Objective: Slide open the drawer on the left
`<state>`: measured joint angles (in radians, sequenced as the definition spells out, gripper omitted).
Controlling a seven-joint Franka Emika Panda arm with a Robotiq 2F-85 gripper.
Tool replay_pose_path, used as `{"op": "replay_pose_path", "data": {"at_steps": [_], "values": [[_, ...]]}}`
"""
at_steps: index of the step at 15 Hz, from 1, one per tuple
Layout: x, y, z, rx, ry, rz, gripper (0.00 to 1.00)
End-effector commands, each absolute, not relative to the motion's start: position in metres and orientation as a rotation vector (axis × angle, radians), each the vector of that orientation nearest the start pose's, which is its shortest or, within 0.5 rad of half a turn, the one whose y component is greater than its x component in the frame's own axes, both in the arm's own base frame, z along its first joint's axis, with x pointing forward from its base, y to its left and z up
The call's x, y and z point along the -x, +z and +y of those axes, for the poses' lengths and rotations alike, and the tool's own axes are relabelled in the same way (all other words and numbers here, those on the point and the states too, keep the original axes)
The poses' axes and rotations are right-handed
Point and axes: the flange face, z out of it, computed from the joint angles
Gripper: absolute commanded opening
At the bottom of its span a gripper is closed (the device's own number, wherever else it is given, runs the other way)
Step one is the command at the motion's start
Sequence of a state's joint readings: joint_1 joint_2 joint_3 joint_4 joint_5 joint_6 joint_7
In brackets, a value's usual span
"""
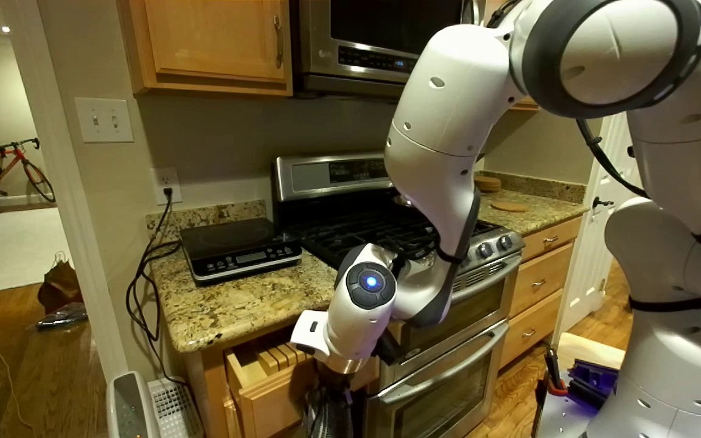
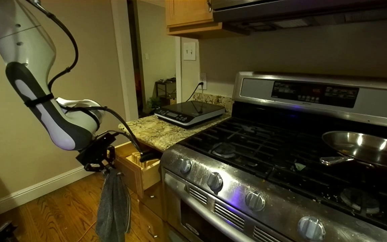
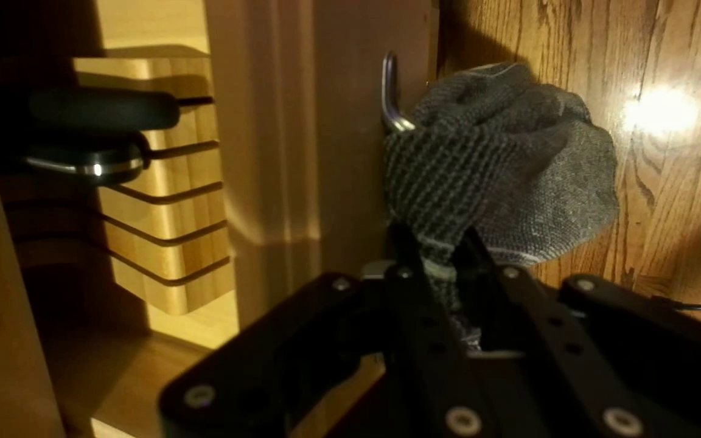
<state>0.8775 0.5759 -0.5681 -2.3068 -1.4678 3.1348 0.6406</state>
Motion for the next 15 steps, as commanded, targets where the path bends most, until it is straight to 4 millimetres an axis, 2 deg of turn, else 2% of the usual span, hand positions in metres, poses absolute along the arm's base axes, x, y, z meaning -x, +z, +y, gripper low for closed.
{"op": "replay_pose_path", "data": {"at_steps": [1, 9, 10, 11, 12, 15], "values": [[-0.396, 0.125, 0.219, 2.768, -0.462, -2.093, 0.07], [-0.331, 0.129, 0.239, 2.669, -0.434, -2.111, 0.07], [-0.323, 0.128, 0.24, 2.659, -0.425, -2.111, 0.1], [-0.317, 0.129, 0.241, 2.639, -0.418, -2.112, 0.44], [-0.311, 0.131, 0.243, 2.626, -0.42, -2.115, 0.45], [-0.297, 0.138, 0.247, 2.575, -0.426, -2.146, 0.64]]}}
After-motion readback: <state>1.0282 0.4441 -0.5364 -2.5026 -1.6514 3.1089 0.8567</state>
